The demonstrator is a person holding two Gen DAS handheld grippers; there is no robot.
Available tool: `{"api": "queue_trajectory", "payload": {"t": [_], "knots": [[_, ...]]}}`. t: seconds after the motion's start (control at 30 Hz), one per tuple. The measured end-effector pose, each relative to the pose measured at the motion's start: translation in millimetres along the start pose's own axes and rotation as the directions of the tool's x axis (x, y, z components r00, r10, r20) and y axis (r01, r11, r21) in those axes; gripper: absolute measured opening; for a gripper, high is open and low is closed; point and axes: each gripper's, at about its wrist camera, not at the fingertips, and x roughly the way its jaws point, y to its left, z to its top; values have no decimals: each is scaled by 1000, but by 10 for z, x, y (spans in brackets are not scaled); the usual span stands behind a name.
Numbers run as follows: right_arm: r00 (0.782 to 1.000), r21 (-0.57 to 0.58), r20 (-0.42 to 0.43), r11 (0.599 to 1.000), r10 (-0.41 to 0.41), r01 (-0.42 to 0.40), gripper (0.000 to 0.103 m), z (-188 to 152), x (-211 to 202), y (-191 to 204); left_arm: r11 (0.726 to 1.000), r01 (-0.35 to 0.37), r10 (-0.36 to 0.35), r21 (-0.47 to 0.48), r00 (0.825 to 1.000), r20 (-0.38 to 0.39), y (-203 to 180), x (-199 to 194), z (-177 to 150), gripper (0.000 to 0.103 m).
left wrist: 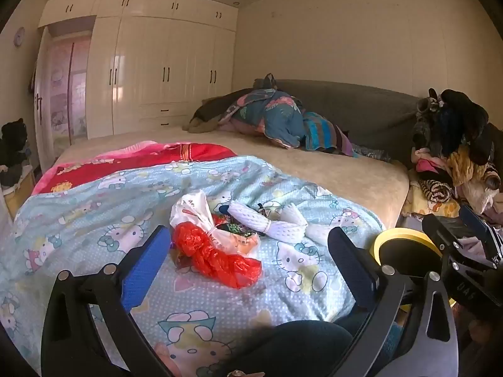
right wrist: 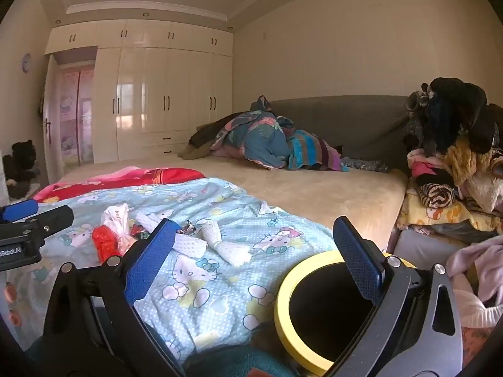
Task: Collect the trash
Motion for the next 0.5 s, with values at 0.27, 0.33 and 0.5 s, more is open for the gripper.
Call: {"api": "queue_trajectory", "payload": {"t": [0.27, 0.33, 0.5], "knots": [[1000, 11, 3, 1000, 7, -7, 93, -1, -2, -4, 1000, 4, -4, -2, 1000, -2, 8, 12, -20, 97], [1000, 7, -2, 1000, 5, -5, 93, 1, 6, 4, 1000, 4, -4, -2, 1000, -3, 32, 19, -37, 97], [1000, 3, 5, 1000, 8, -8, 93, -6, -9, 11, 1000, 0, 0, 1, 1000, 4, 18, -2, -28, 97]]}}
